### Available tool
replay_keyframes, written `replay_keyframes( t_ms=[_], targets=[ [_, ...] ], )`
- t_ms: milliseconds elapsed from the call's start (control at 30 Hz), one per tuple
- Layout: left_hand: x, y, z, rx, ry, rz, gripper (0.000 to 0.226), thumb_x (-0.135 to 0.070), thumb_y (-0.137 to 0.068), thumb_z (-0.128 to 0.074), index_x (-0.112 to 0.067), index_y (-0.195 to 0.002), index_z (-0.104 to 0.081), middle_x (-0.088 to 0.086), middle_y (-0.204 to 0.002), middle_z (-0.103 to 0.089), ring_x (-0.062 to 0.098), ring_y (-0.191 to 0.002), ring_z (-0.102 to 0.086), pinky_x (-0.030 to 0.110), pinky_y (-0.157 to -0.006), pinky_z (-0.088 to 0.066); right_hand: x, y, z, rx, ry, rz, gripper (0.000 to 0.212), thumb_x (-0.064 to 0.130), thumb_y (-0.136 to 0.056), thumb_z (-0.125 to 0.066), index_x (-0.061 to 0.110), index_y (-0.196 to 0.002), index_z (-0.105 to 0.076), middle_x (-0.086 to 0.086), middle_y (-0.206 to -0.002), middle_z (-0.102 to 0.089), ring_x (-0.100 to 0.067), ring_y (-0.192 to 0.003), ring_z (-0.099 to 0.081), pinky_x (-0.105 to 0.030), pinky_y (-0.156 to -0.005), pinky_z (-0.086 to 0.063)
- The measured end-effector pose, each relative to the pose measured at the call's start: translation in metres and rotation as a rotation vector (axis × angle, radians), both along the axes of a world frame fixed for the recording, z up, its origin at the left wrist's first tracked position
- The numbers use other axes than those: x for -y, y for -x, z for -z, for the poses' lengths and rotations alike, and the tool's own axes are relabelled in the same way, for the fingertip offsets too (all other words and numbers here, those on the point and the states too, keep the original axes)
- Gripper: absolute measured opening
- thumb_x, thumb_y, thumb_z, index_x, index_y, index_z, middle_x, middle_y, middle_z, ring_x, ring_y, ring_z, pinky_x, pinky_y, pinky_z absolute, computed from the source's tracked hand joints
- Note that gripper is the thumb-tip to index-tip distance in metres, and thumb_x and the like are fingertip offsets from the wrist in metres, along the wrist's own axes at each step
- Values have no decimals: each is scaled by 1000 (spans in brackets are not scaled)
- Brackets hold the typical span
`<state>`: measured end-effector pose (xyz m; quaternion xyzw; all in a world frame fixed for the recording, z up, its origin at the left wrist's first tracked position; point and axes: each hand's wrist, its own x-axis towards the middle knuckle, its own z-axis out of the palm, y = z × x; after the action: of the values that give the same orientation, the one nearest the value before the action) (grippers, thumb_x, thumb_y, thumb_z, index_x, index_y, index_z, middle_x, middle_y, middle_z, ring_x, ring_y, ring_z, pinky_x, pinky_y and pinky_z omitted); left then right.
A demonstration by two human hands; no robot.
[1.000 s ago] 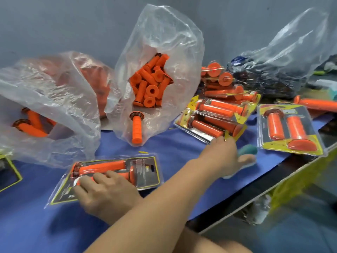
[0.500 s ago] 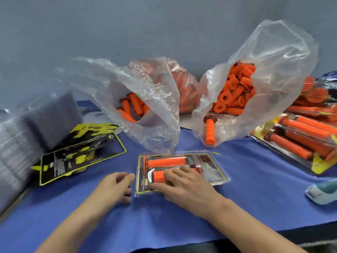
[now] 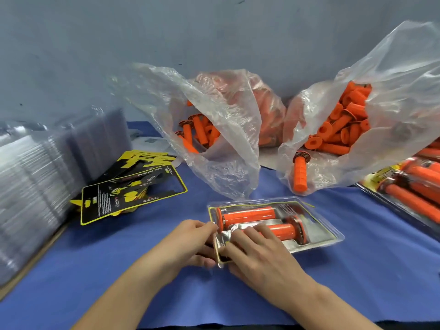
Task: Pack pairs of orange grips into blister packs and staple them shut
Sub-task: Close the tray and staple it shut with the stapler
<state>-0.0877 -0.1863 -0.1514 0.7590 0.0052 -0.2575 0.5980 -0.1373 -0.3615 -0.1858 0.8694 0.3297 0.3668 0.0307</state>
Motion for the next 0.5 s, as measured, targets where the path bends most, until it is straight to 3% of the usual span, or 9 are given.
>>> replay_keyframes(
  t_ms=[100,200,300,400,500],
  targets=[
    [-1,-6,0,-9,63,-41,34,-32,-98,-52,-4,-100,-71,8,-78,-72,17,-64,-66,25,-57,-52,2,2,-1,-18,-41,-42,7,26,-90,-57,22,-85,-62,5,-93,-61,-18,-84,-56,-32,-78,-46],
    [1,-11,0,-44,105,-39,30,-29,-96,-56,-4,-93,-72,7,-77,-70,14,-63,-65,23,-58,-53,5,3,-2,-102,-19,-81,5,26,-86,-60,21,-87,-60,7,-102,-64,-17,-97,-61,-33,-86,-48],
    [3,-13,1,-88,126,-64,25,-24,-94,-58,-5,-85,-72,8,-75,-68,14,-60,-64,22,-56,-52,6,5,-4,-134,-57,-60,15,27,-85,-63,22,-99,-58,7,-100,-64,-16,-96,-62,-34,-90,-47],
    [8,-12,3,-130,183,-106,25,-24,-93,-61,-1,-99,-69,12,-83,-62,15,-62,-62,21,-55,-52,1,9,0,-67,-119,12,29,23,-88,-57,21,-117,-59,6,-99,-63,-17,-91,-60,-36,-90,-49],
    [14,-8,8,-136,213,-138,40,-25,-94,-59,8,-115,-65,12,-84,-62,14,-62,-63,21,-55,-52,-5,15,6,16,-177,62,26,15,-88,-54,19,-107,-72,3,-89,-64,-18,-82,-63,-36,-85,-52]
  ],
)
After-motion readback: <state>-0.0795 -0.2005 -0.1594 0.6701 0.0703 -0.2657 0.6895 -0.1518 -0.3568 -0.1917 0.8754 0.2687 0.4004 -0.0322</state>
